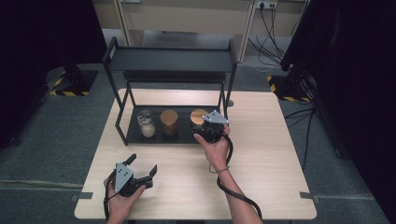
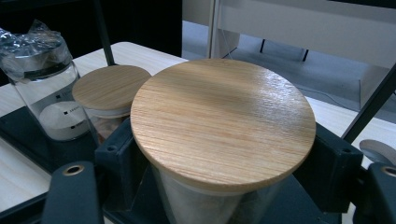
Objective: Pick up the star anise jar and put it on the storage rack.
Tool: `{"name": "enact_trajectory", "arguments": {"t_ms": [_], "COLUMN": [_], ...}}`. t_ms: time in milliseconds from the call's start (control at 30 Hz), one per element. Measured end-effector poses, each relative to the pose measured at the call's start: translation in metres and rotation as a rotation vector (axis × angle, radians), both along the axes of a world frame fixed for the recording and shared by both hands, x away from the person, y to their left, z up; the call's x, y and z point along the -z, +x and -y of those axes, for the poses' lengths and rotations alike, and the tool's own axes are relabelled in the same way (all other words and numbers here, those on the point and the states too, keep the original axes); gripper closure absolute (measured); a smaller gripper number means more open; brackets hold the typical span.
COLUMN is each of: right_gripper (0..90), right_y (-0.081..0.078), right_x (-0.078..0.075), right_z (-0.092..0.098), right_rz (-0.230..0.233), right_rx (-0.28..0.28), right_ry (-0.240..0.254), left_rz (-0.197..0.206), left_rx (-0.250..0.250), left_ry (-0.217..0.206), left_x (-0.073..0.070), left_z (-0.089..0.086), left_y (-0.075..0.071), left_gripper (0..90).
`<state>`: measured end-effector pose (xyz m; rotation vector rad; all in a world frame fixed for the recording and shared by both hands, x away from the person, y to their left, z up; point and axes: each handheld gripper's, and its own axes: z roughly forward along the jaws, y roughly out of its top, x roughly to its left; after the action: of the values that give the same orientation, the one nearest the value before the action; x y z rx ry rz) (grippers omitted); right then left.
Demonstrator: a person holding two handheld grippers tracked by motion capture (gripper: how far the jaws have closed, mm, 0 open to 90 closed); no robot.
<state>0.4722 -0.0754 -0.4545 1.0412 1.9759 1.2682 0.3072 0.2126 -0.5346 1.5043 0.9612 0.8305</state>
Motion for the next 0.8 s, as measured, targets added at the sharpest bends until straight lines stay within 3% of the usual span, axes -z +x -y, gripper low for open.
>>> {"name": "enact_trajectory", "arguments": {"t_ms": [800], "right_gripper": [25.7], "right_y": [0.020], "right_x": [0.002], "right_z": [-0.005], "right_rz": [-0.026], "right_rx": [0.027], "right_ry": [-0.012], "left_rz": [-0.001], "left_rx": [0.002], "left_ry": [0.000], "left_x": [0.000], "left_z": [0.000], "left_y": [0.000], "left_gripper": [7.5]}}
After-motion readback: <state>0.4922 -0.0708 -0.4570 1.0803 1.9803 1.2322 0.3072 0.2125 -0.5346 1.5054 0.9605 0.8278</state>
